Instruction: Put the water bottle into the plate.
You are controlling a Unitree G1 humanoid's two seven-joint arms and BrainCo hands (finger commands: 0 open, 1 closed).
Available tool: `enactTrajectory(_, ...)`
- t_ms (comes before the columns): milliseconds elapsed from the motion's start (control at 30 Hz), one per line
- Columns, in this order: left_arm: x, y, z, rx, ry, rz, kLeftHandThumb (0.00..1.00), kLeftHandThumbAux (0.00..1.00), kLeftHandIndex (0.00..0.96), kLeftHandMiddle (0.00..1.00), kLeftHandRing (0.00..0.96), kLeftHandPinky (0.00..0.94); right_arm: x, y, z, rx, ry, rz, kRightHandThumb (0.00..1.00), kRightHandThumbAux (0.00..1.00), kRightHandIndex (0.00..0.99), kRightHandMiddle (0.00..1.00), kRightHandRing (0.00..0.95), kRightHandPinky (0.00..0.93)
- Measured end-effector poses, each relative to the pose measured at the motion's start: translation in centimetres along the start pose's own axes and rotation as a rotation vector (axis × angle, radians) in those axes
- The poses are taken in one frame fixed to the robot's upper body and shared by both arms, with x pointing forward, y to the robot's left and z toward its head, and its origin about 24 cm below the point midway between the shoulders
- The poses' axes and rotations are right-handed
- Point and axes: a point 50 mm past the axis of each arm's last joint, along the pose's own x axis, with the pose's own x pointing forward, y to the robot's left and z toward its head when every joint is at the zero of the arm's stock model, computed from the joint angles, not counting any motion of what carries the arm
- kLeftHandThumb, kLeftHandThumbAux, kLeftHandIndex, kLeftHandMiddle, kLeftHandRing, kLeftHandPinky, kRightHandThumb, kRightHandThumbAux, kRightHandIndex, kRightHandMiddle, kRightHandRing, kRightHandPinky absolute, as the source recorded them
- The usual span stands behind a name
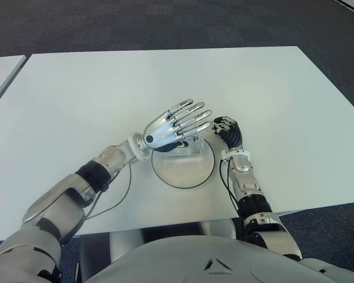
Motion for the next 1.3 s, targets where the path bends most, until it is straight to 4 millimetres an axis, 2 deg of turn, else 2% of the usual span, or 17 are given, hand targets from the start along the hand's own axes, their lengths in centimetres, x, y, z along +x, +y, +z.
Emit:
enactTrajectory(233, 0.4, -0.2, -0.8, 0.046, 0.080, 0.037, 0.139, 0.589, 0.000, 0.000, 0.000, 0.000, 0.2, -0.1, 0.0, 0.006, -0.013, 0.004, 0.700, 0.731, 0.427, 0.506, 0.512, 0.504)
enactTrajectory(600, 1.5, -0.1, -4.3, 0.147, 0.309, 0.173, 0.132, 0.448, 0.000, 0.000, 0.000, 0.000, 0.3, -0.2, -0.2, 0.029, -0.029, 0.013, 0.702, 0.731, 0.430, 0.529, 0.531, 0.532)
enactTrajectory(767, 1.8, 0.1, -5.0, 0.096, 0.512, 0.222, 0.143, 0.464, 0.000, 0.000, 0.000, 0.000, 0.4, -0.2, -0.2, 0.033, -0.031, 0.018, 0.703, 0.730, 0.430, 0.531, 0.530, 0.522)
enactTrajectory(933, 0.8, 0.3, -5.0, -0.059, 0.714, 0.232, 0.135, 0.518, 0.000, 0.000, 0.000, 0.000, 0.4, -0.3, -0.2, 0.038, -0.035, 0.020, 0.703, 0.730, 0.430, 0.527, 0.527, 0.519)
enactTrajectory(1167, -1.6, 0.9, -5.3, -0.310, 0.982, 0.222, 0.114, 0.577, 0.000, 0.000, 0.000, 0.000, 0.5, -0.3, -0.2, 0.040, -0.034, 0.017, 0.702, 0.730, 0.430, 0.528, 0.524, 0.511)
enactTrajectory(1300, -4.1, 1.1, -6.1, -0.429, 1.131, 0.209, 0.111, 0.601, 0.000, 0.000, 0.000, 0.000, 0.4, -0.4, -0.3, 0.041, -0.030, 0.017, 0.702, 0.730, 0.430, 0.530, 0.525, 0.514)
